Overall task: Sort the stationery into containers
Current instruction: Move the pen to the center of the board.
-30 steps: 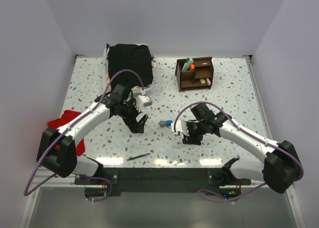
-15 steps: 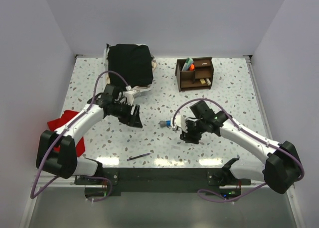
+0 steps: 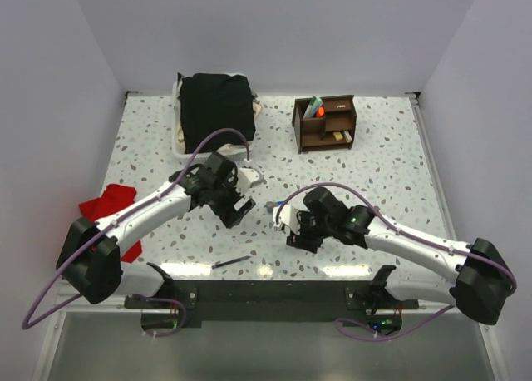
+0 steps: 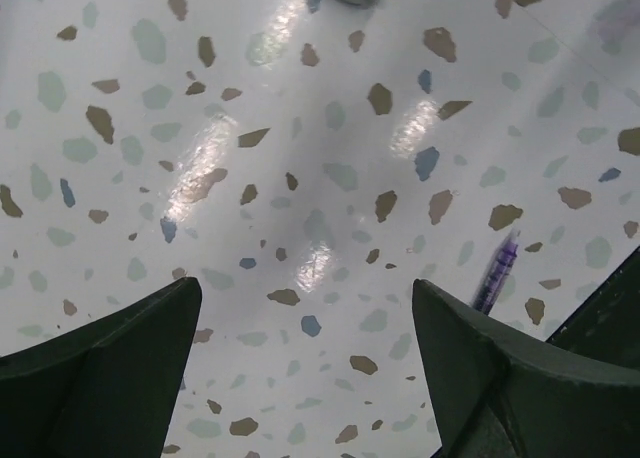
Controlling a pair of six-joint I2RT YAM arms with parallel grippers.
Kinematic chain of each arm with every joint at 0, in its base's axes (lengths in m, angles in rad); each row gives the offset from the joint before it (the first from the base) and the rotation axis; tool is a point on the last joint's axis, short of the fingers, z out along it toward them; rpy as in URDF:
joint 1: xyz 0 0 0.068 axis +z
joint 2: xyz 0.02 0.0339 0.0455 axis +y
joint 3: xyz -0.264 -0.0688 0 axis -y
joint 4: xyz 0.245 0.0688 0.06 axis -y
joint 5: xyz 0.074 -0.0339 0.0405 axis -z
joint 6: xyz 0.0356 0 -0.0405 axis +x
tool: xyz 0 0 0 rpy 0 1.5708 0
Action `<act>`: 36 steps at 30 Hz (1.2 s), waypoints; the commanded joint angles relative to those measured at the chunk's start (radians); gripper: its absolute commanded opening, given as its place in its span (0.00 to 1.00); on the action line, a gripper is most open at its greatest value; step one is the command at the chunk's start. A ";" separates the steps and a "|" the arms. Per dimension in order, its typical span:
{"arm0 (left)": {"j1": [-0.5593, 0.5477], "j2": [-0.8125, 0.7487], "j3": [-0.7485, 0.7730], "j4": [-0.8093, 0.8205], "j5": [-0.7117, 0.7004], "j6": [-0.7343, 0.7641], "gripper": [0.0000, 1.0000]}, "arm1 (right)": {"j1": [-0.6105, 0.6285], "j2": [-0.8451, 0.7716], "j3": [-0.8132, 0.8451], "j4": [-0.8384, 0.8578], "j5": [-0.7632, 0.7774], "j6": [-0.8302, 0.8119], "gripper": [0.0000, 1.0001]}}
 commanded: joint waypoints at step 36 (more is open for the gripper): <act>-0.323 0.076 -0.088 -0.115 0.072 0.265 0.55 | -0.584 -0.071 0.198 0.122 0.098 0.283 0.61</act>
